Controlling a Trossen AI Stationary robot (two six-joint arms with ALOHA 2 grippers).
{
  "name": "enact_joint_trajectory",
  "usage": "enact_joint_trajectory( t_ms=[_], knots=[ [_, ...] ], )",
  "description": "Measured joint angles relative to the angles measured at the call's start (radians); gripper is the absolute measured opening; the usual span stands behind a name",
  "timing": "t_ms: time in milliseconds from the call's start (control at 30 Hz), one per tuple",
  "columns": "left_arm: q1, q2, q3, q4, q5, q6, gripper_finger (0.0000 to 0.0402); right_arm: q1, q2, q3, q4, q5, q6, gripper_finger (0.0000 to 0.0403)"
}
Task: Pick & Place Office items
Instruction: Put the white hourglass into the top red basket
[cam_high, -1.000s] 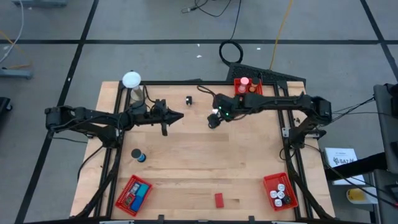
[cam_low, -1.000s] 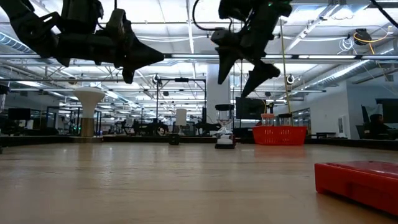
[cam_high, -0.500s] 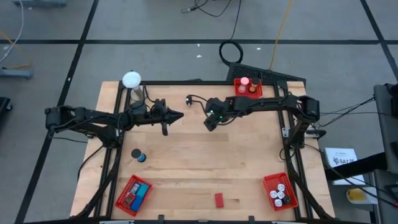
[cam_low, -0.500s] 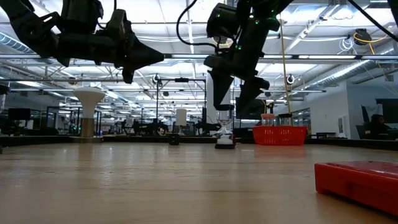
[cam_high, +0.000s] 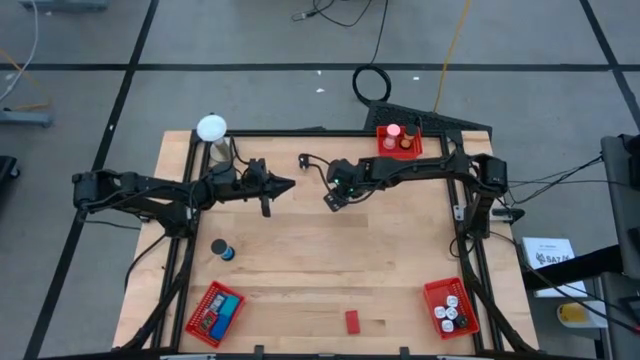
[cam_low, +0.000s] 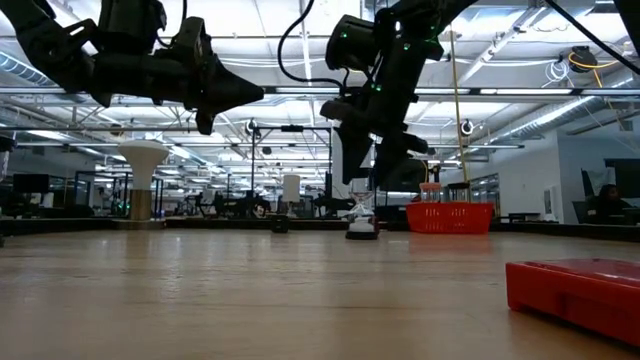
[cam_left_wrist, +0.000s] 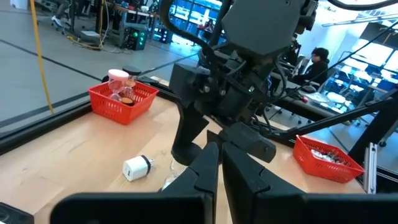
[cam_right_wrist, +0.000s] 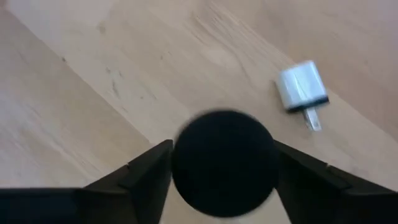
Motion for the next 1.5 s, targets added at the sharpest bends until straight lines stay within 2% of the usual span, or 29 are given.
enact_joint_trajectory(
  t_ms=[167,333,467,633,800,967,1133,1500],
  knots=[
    [0.0,0.0,0.0,-0.007,0.0,0.0,0.0021,-0.001,-0.022,-0.001,-0.028,-0.002,0.043,0.0203],
    [0.0,0.0,0.0,-0.007,-0.001,-0.001,0.0021,-0.037,-0.114,-0.002,-0.08,0.001,0.058,0.0202],
    [0.0,0.0,0.0,-0.008,-0.001,-0.003,0.0021,-0.134,-0.225,0.0,-0.177,0.053,0.057,0.0202],
    [0.0,0.0,0.0,-0.008,-0.001,-0.006,0.0021,-0.316,-0.296,0.0,-0.258,0.107,-0.013,0.0202],
    [0.0,0.0,0.0,-0.01,-0.001,-0.006,0.0021,-0.469,-0.295,-0.001,-0.267,0.104,-0.127,0.0202],
    [0.0,0.0,0.0,-0.01,-0.001,-0.006,0.0021,-0.56,-0.291,-0.001,-0.275,0.077,-0.181,0.0202],
    [0.0,0.0,0.0,-0.011,-0.001,0.0,0.0021,-0.601,-0.294,-0.012,-0.281,0.075,-0.223,0.0202],
    [0.0,0.0,0.0,-0.012,-0.027,0.0,0.0021,-0.661,-0.292,-0.146,-0.188,0.026,-0.233,0.0202]
  ],
)
